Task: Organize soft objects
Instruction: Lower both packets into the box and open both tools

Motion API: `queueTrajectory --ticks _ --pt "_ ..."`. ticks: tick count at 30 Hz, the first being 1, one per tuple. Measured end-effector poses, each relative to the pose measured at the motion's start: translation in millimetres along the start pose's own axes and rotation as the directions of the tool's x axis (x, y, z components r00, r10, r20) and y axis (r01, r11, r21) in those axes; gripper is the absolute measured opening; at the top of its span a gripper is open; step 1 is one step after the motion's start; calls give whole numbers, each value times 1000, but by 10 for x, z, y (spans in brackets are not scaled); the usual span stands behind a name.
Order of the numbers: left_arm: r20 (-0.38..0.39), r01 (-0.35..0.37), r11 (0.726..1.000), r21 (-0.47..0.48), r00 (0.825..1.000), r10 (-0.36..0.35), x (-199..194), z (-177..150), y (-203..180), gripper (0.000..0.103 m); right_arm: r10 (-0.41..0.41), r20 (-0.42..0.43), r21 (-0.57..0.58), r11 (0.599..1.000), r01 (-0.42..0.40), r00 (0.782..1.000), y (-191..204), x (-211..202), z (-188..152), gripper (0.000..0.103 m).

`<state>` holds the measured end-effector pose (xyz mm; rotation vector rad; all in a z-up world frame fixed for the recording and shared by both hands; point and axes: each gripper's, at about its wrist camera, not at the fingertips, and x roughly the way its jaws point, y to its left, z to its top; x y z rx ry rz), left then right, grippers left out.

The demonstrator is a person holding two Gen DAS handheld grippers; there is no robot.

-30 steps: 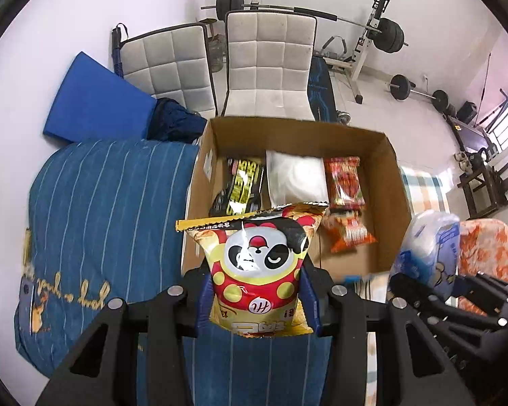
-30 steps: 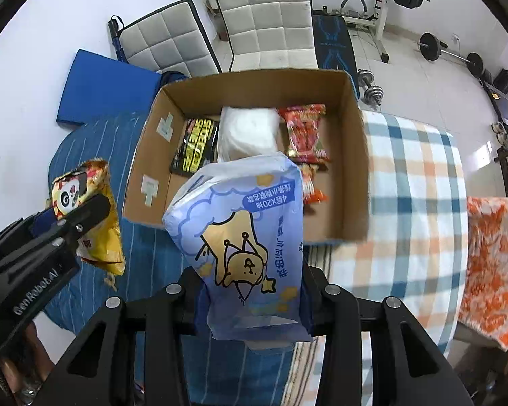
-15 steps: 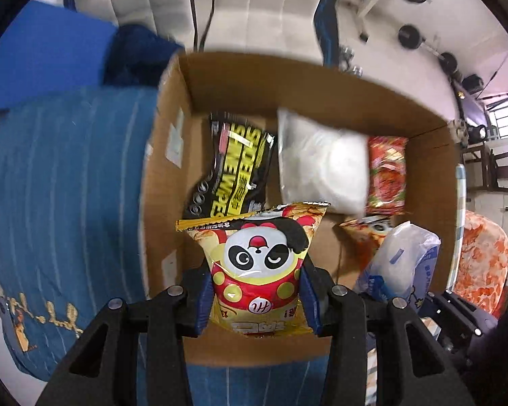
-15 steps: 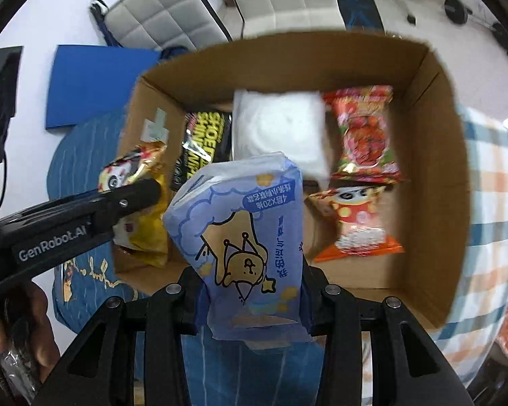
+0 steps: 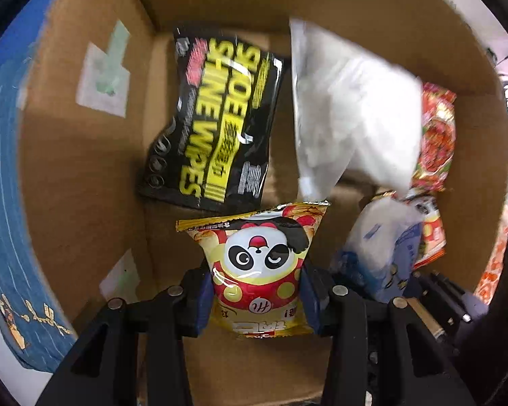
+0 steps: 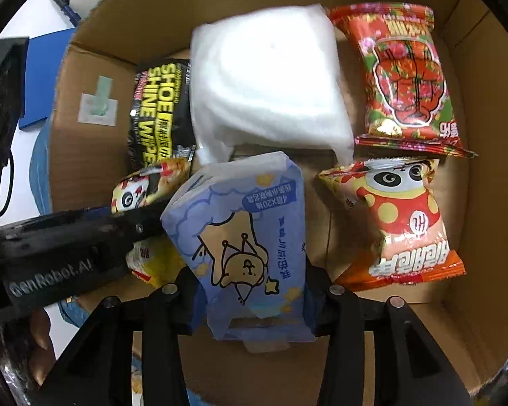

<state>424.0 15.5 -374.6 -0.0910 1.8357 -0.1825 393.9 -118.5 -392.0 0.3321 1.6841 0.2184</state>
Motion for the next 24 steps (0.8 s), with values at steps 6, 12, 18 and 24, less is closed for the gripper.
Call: queueTrajectory --ticks 6,12,18,24 --pt "-60 1 999 -35 998 -3 126 -49 64 47 -8 -33 6 1000 8 999 -45 158 47 59" --pt "-32 -18 999 -34 999 17 -46 -131 167 51 -2 -34 2 1000 2 999 -2 136 27 71" --pt "45 -23 999 -43 999 25 -359 -299 168 59 -37 -5 -23 999 37 999 67 -116 -33 74" --pt "187 -68 997 -38 980 74 -730 -608 81 63 -101 64 -42 994 104 993 74 -477 -178 75"
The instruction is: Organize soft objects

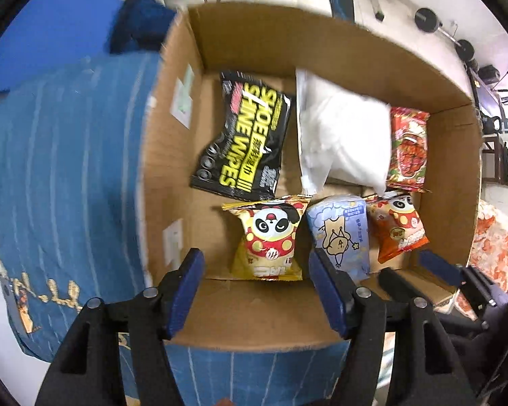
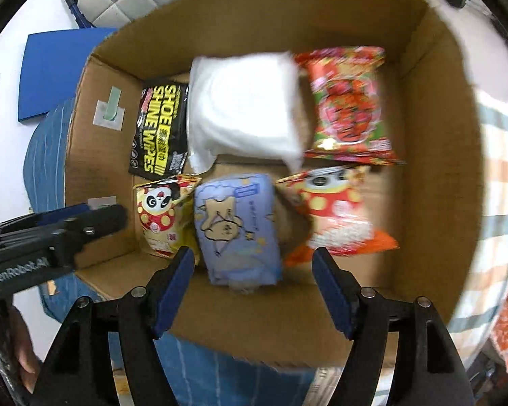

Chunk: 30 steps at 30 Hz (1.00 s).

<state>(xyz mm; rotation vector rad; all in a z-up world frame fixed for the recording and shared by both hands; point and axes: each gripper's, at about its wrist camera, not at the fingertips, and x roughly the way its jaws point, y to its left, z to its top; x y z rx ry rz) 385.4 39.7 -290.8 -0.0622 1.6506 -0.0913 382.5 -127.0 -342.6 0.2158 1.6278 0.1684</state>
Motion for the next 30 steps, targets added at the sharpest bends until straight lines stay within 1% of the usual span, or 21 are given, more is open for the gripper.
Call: queueTrajectory --ticks 1,2,4,5,6,8,9,10,12,14,17,20,24,29,30 --pt "21 -13 1000 6 1000 13 -76 -20 -41 63 -18 16 0 1000 18 1000 -16 -75 -34 75" --pt "48 -23 1000 10 999 22 -158 -92 -54 63 -26 25 5 1000 26 999 -69 -175 22 75" --pt "86 -36 999 14 996 34 -252 -72 -148 63 -64 47 5 998 64 997 -89 -309 -31 75" --pt "105 -40 999 15 994 38 -333 -92 -138 67 -87 65 2 996 87 994 -88 -383 -64 77" --pt "125 -43 999 16 991 41 -397 -153 -170 75 -104 79 1 995 105 991 -90 -441 -95 79" --pt "171 -63 998 18 983 59 -525 -237 -194 85 -130 96 1 991 130 987 -149 -526 -144 81" --pt "187 -70 997 17 980 65 -586 -258 -157 91 -132 109 2 991 132 985 -171 -583 -185 85" --pt "198 -79 997 16 977 74 -634 -264 -152 93 -143 121 5 990 143 982 -183 -625 -216 94" --pt "222 -98 995 18 971 91 -724 -305 -152 95 -152 144 17 988 151 978 -220 -738 -280 103" --pt "250 -113 993 16 963 105 -748 -334 -191 102 -149 172 38 989 144 974 -240 -827 -340 103" --pt "286 -110 994 15 953 101 -875 -409 -204 102 -158 194 56 987 150 968 -292 -1025 -462 103" --pt "325 -106 994 18 941 94 -1053 -533 -241 102 -166 224 70 986 154 960 -291 -1140 -540 103" --pt "386 -107 994 16 918 92 -1365 -789 -319 102 -182 269 76 983 168 946 -269 -1396 -705 103" --pt "451 -93 995 19 889 75 -1759 -1171 -405 102 -179 341 69 984 166 923 -201 -1896 -1035 103" --pt "466 -89 996 23 882 68 -1850 -1259 -418 102 -179 361 67 984 166 915 -181 -2031 -1139 103"
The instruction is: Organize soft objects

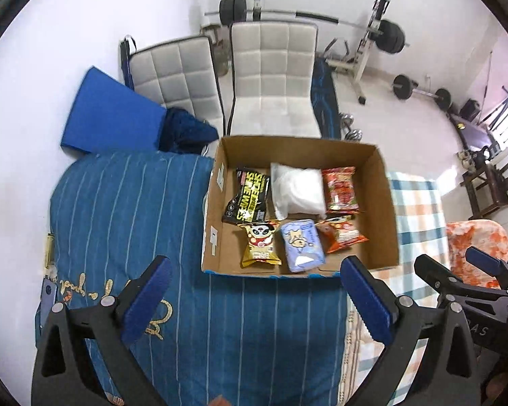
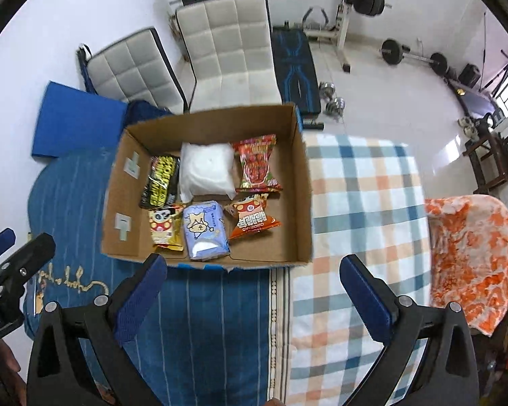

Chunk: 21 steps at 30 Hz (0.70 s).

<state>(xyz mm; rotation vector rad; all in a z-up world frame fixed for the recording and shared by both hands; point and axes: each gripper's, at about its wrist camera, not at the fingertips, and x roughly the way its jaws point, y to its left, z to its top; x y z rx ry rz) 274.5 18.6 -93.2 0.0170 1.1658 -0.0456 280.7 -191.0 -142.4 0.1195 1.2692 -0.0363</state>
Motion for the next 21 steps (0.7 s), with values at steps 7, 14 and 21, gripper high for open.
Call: queueTrajectory --ticks 7,14,21 --pt "64 12 1000 -4 998 -12 -574 -190 -34 102 39 80 13 999 -40 996 -99 -789 -294 103" --pt "126 -1 1000 10 992 0 -1111 -388 -74 102 65 148 -4 998 -66 987 -139 -1419 -647 103" --pt "164 11 1000 8 986 -12 -1478 -577 -102 102 72 188 -28 997 -68 979 -162 -1867 -907 103"
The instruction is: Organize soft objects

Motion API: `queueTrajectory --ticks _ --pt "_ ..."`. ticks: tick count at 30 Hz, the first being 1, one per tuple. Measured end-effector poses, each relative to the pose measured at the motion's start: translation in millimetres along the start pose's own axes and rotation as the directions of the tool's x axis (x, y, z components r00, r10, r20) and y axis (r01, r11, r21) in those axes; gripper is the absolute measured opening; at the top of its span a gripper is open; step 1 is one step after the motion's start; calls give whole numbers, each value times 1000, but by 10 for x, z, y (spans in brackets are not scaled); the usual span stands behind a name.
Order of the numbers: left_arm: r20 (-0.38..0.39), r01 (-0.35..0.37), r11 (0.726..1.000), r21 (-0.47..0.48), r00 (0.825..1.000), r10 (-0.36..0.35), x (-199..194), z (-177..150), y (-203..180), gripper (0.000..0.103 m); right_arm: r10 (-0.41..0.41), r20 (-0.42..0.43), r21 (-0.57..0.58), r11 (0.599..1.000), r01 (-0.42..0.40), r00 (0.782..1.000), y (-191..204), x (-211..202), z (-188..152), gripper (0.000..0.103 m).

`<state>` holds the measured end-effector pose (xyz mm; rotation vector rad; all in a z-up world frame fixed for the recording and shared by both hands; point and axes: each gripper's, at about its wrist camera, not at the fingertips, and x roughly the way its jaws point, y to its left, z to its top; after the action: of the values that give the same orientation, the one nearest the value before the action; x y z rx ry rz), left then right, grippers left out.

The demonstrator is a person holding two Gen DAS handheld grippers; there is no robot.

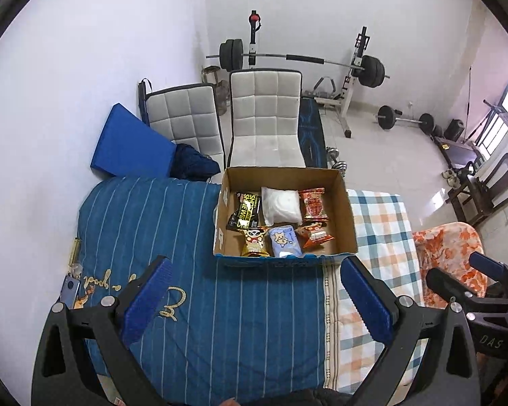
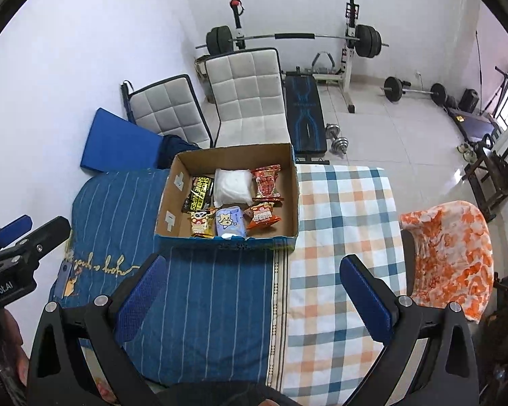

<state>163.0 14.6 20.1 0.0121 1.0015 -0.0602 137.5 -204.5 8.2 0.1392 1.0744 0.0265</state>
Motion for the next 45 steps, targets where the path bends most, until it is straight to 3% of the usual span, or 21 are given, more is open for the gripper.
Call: queueTrajectory --ticks 11,23,45 --pt "37 5 1000 13 999 -5 -227 -121 -96 102 7 11 -29 1000 -7 1000 34 -376 -211 103" --pt "83 -28 1000 -5 996 28 -218 -128 -92 102 -103 98 -11 994 105 990 6 -401 -91 103" --pt "96 -34 999 7 995 33 -264 -138 -83 102 -113 124 2 994 114 986 -33 -462 -47 103"
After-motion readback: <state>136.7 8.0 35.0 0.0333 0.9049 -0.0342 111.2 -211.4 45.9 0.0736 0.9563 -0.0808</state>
